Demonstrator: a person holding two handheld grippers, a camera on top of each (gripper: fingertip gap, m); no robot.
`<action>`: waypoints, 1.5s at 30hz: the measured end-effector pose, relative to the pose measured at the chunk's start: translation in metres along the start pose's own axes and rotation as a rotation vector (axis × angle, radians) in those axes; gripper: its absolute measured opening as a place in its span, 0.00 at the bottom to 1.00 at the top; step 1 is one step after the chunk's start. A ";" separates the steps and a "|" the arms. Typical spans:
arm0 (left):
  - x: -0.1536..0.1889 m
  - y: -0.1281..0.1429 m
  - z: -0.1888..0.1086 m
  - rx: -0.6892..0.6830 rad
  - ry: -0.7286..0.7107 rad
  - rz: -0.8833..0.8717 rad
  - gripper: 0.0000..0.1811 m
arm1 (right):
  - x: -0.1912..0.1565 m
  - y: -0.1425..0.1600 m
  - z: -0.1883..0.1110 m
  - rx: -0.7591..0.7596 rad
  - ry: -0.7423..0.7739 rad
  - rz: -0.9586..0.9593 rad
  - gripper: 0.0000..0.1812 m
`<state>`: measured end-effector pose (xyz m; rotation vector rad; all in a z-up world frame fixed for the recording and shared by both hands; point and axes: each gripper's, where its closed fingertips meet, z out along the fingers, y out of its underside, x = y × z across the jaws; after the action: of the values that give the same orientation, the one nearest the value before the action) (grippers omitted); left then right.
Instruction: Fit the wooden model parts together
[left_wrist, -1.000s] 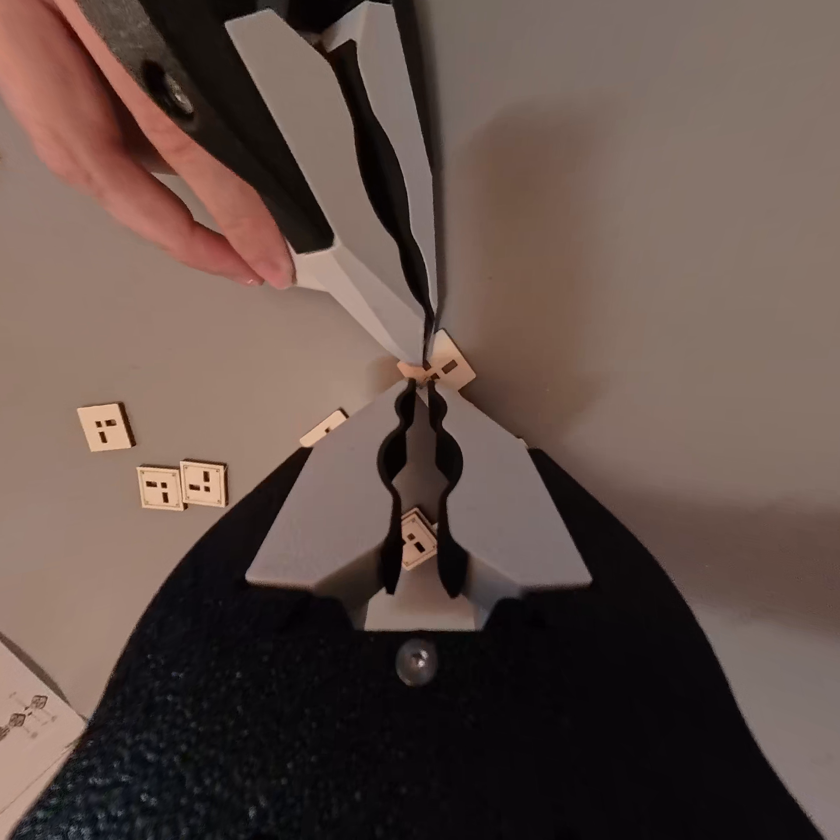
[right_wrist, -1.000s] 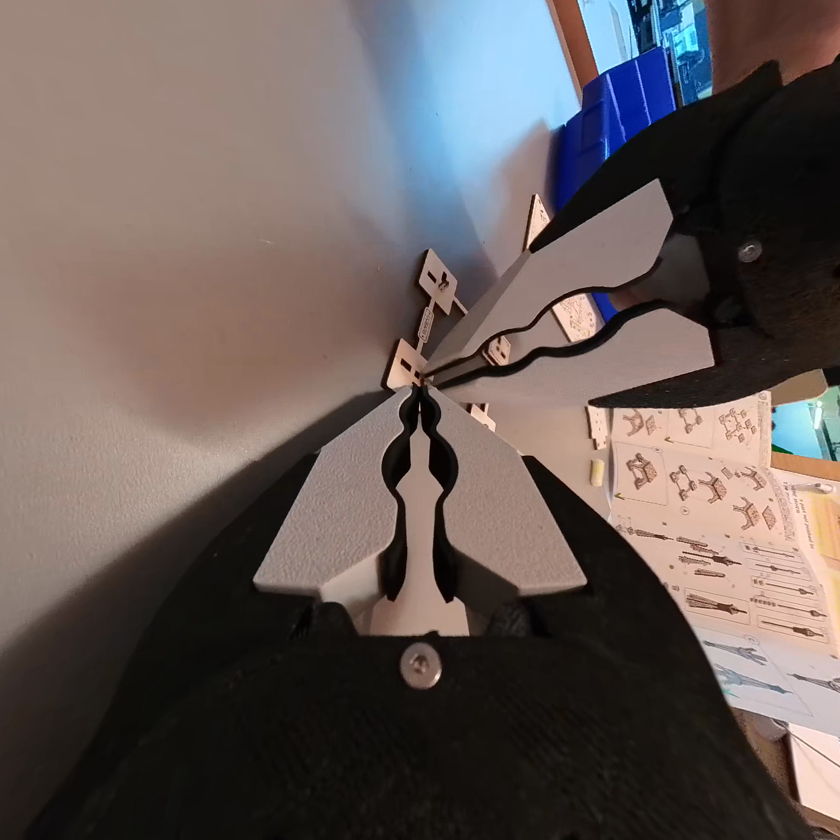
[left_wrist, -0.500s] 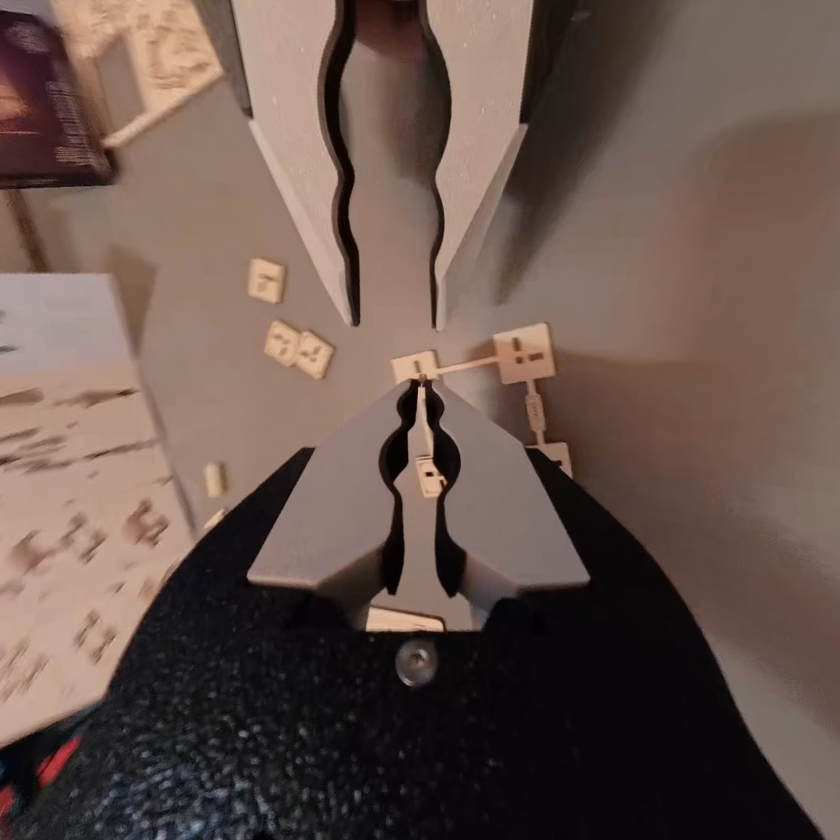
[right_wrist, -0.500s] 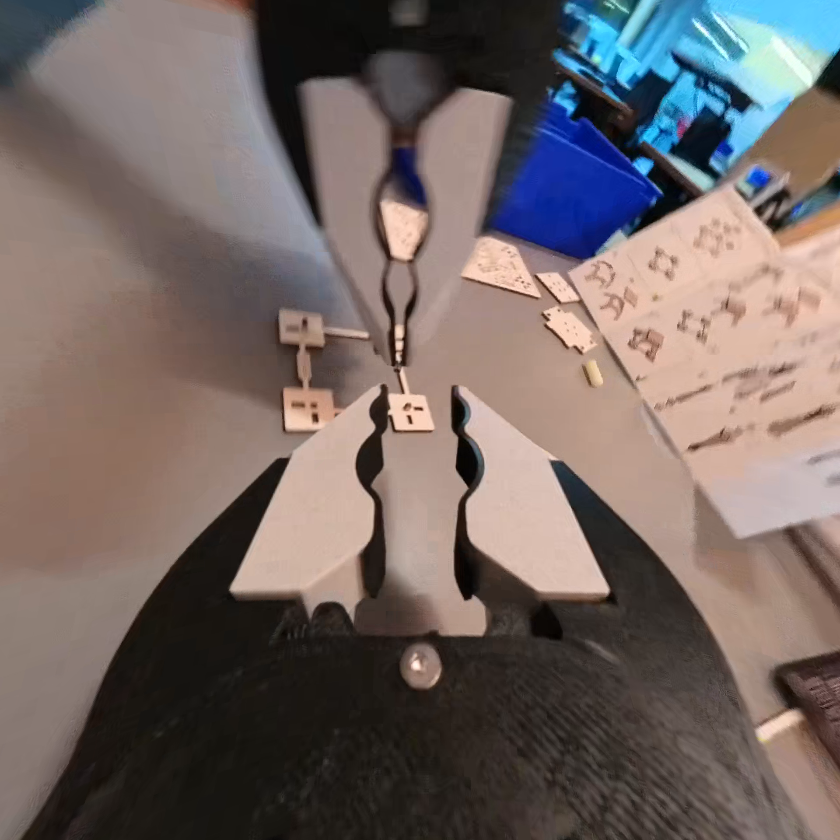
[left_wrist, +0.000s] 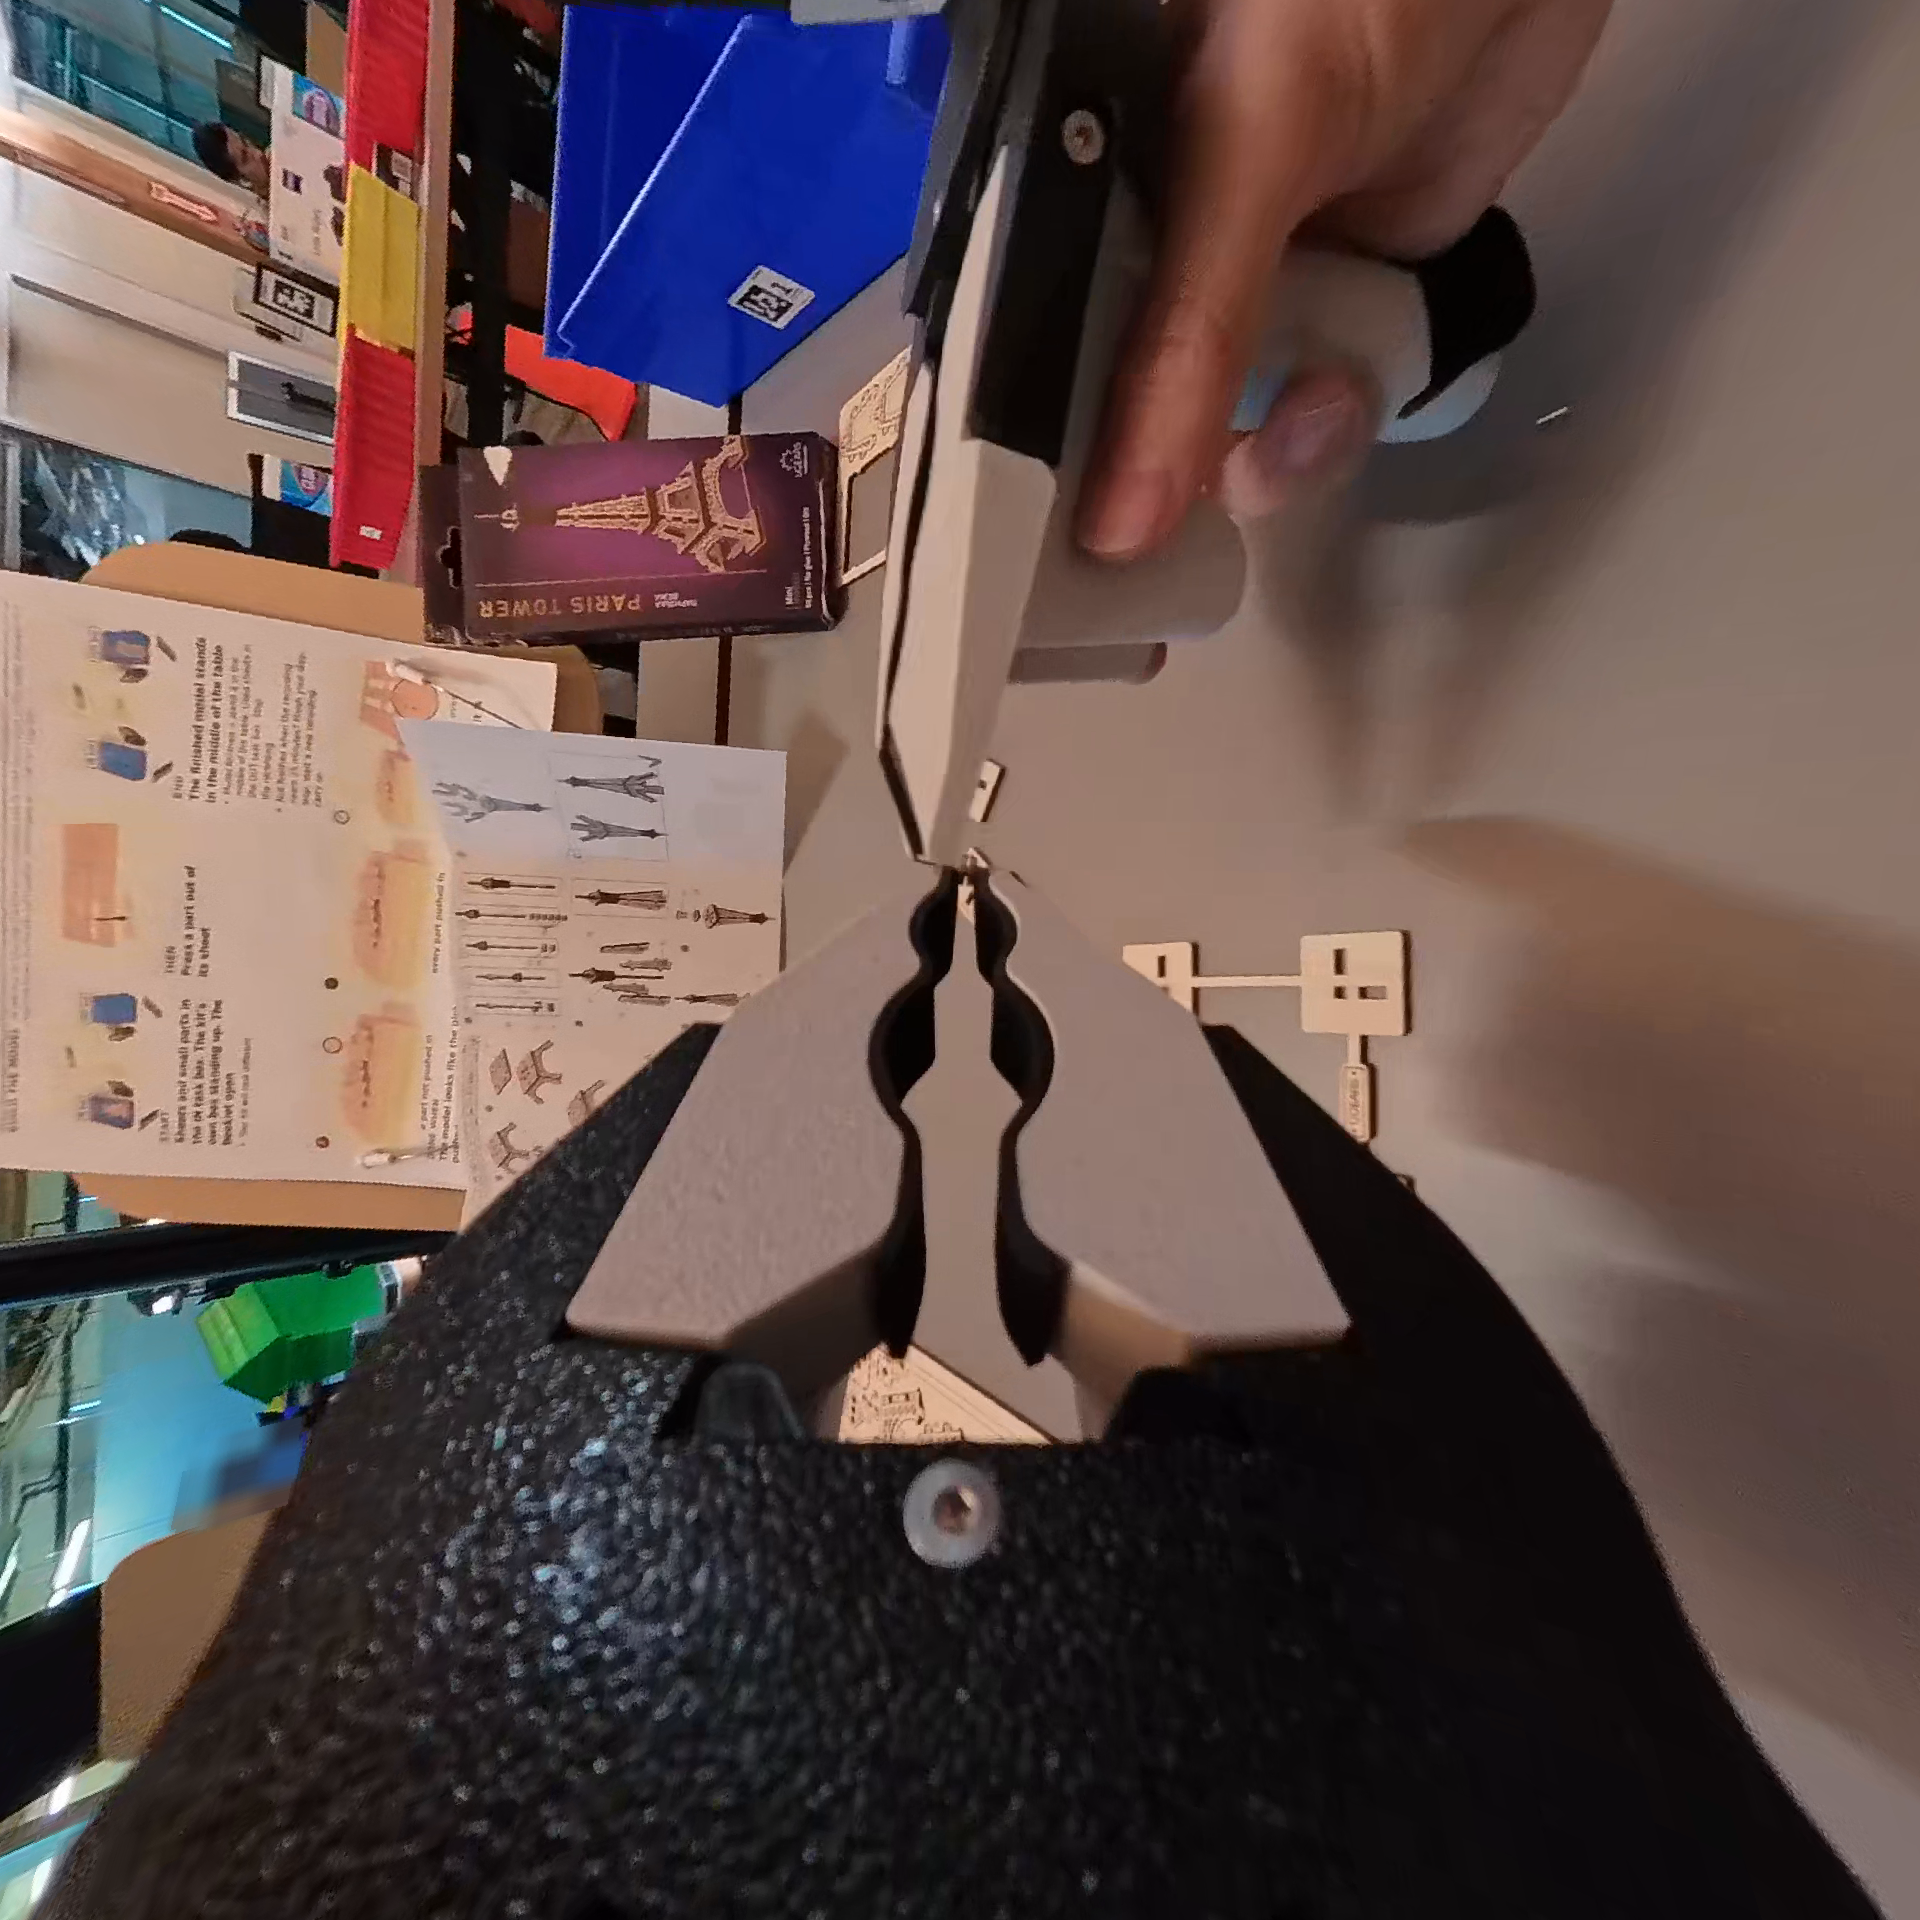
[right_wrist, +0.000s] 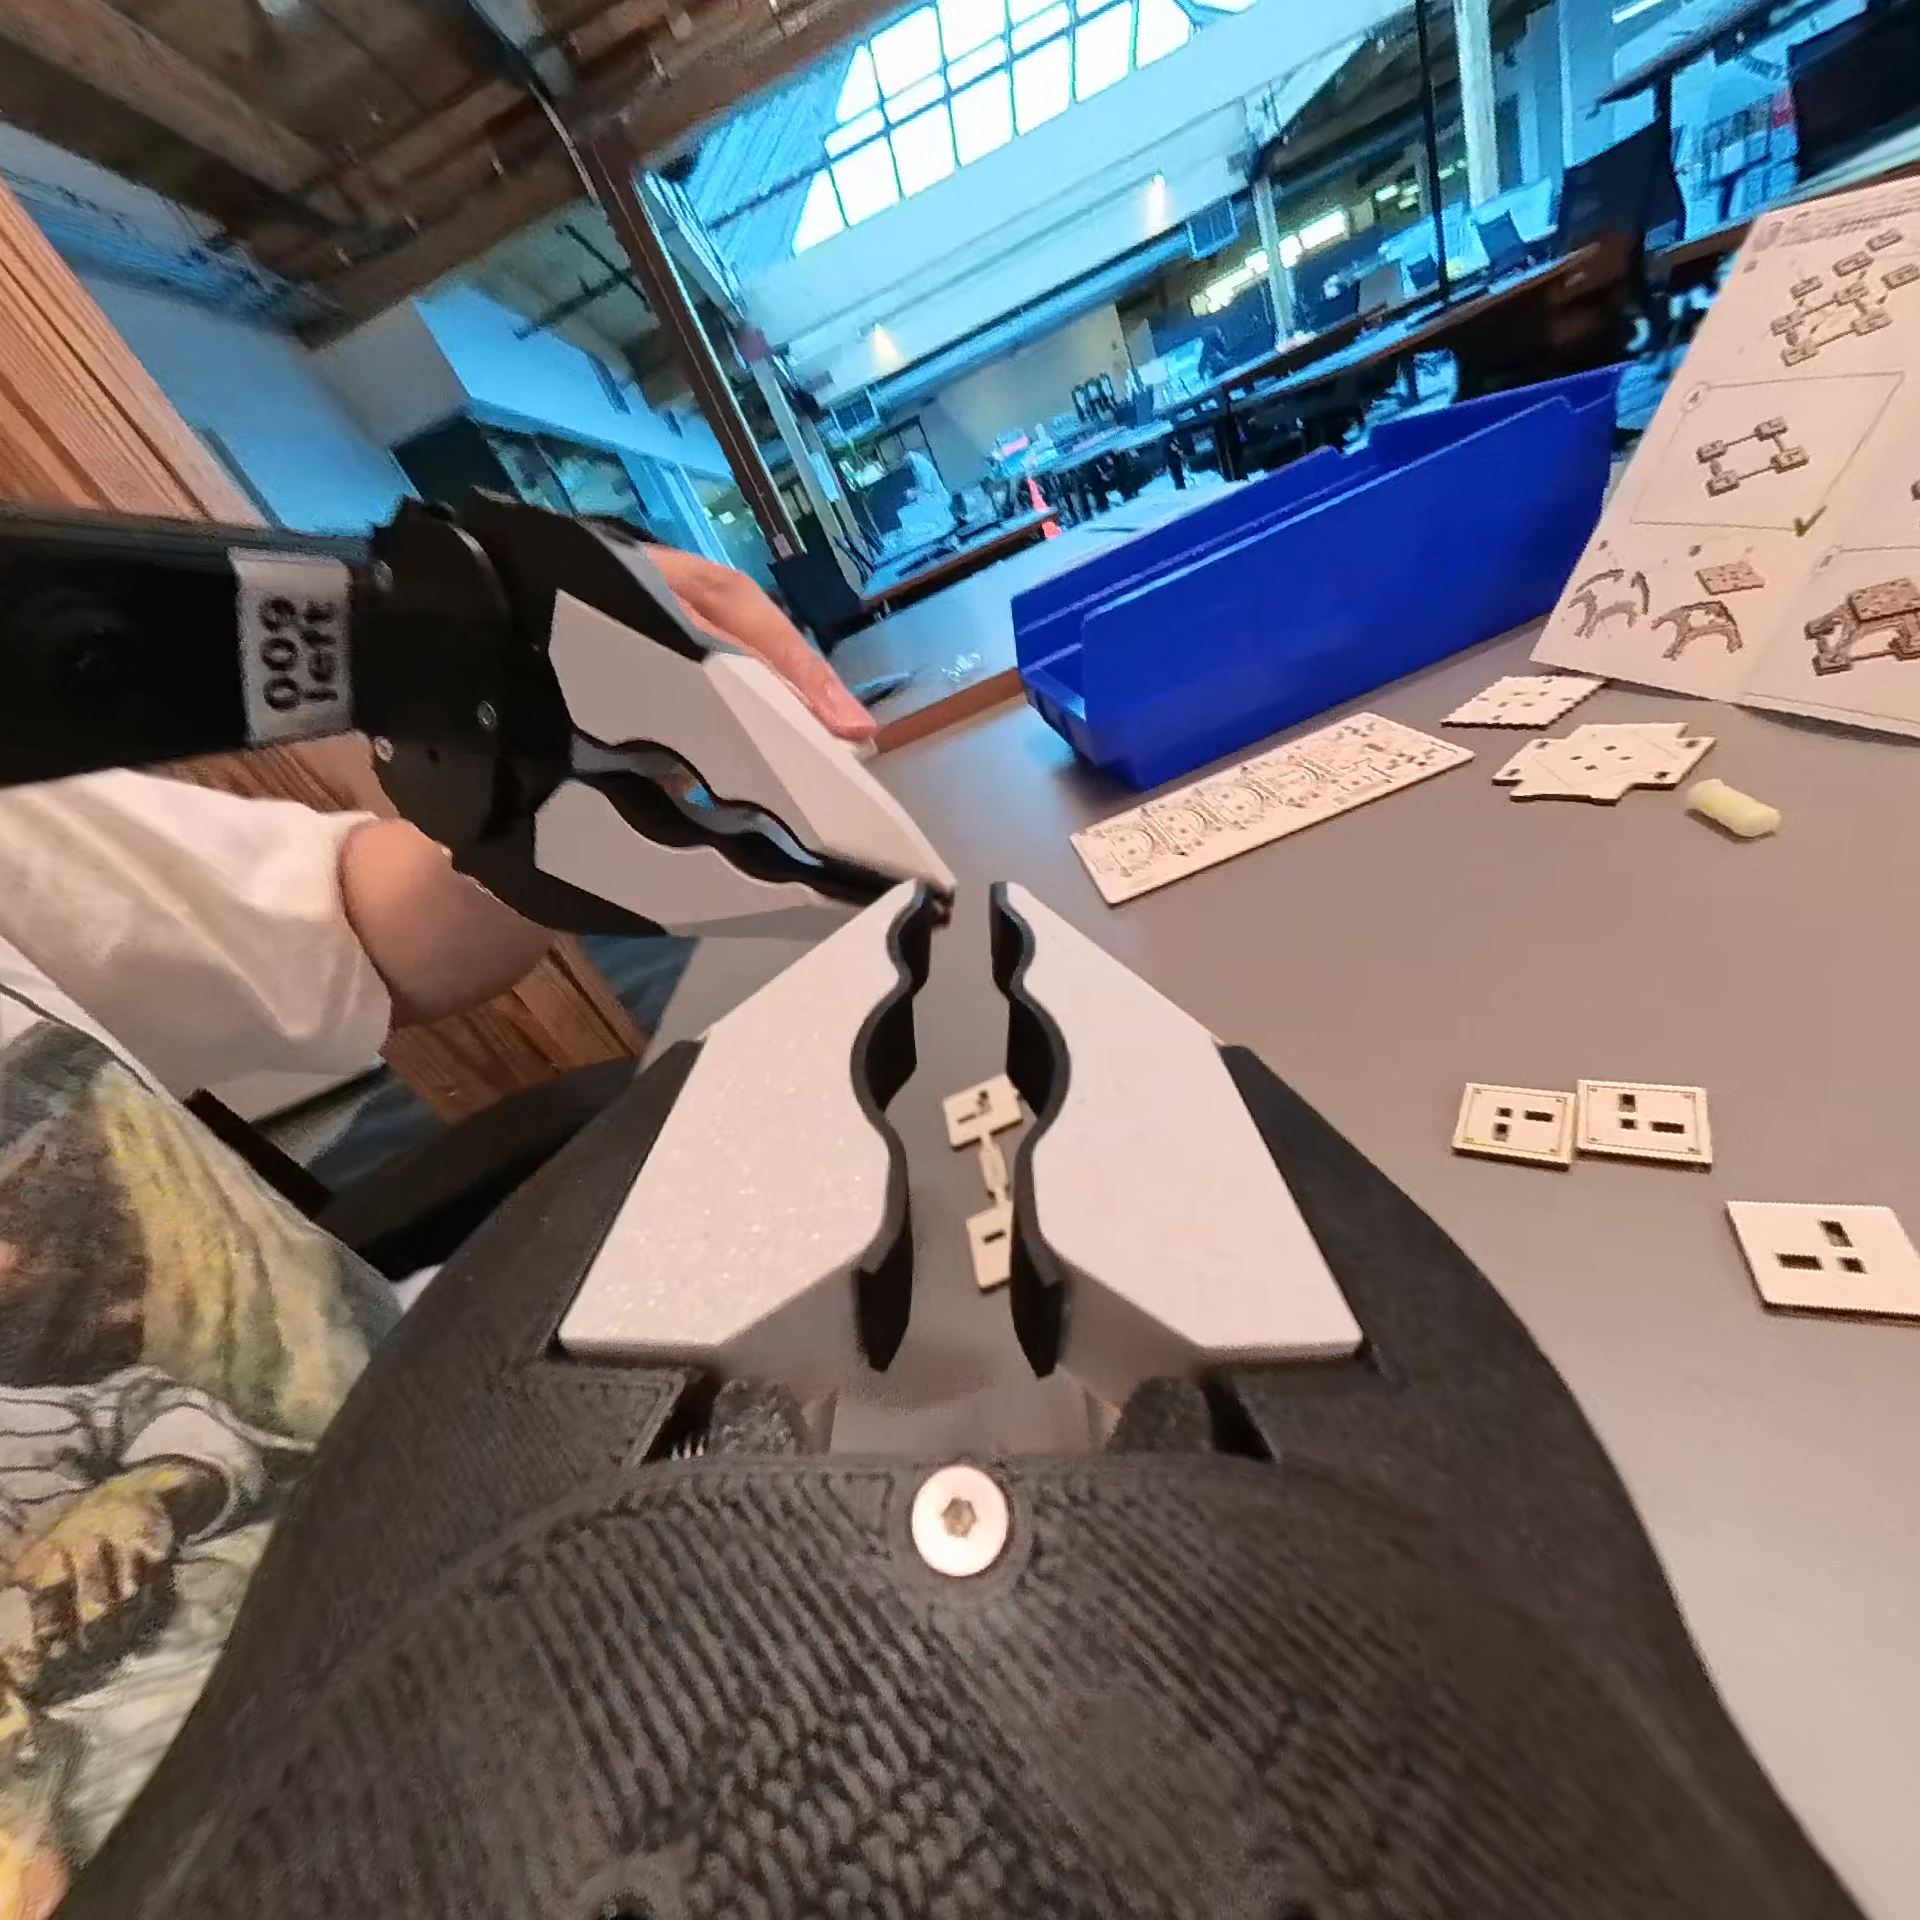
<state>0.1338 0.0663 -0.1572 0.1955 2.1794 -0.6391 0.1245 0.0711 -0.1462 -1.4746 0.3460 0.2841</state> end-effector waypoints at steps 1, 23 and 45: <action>0.000 -0.001 0.000 0.007 -0.003 -0.003 0.00 | -0.001 -0.002 0.000 0.013 -0.015 0.022 0.04; -0.007 -0.004 -0.001 0.057 -0.058 -0.017 0.00 | 0.007 -0.005 -0.001 0.028 -0.100 0.093 0.00; -0.011 -0.040 -0.031 0.465 0.113 -0.243 0.00 | -0.028 -0.027 -0.010 0.161 -0.554 0.522 0.00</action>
<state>0.1058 0.0482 -0.1176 0.2148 2.1480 -1.2992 0.1087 0.0593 -0.1114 -1.0719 0.2881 1.0347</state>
